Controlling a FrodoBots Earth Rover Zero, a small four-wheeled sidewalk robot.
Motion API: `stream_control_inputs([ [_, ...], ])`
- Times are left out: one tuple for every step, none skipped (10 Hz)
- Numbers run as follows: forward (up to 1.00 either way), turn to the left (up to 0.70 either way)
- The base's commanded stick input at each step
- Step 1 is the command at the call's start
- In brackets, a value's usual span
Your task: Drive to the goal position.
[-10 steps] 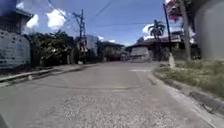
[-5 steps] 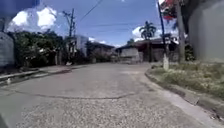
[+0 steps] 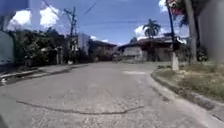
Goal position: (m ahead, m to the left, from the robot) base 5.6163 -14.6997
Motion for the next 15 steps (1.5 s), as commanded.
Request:
stream_control_inputs([
  [0.85, 0.00],
  [0.85, 0.00],
  [0.85, 0.02],
  [0.85, 0.00],
  [0.85, 0.00],
  [0.85, -0.02],
  [0.85, -0.23],
  [0.85, -0.34],
  [0.85, -0.34],
  [0.85, -0.34],
  [0.85, -0.34],
  [0.85, -0.03],
  [0.85, 0.00],
  [0.85, 0.00],
  [0.85, 0.00],
])
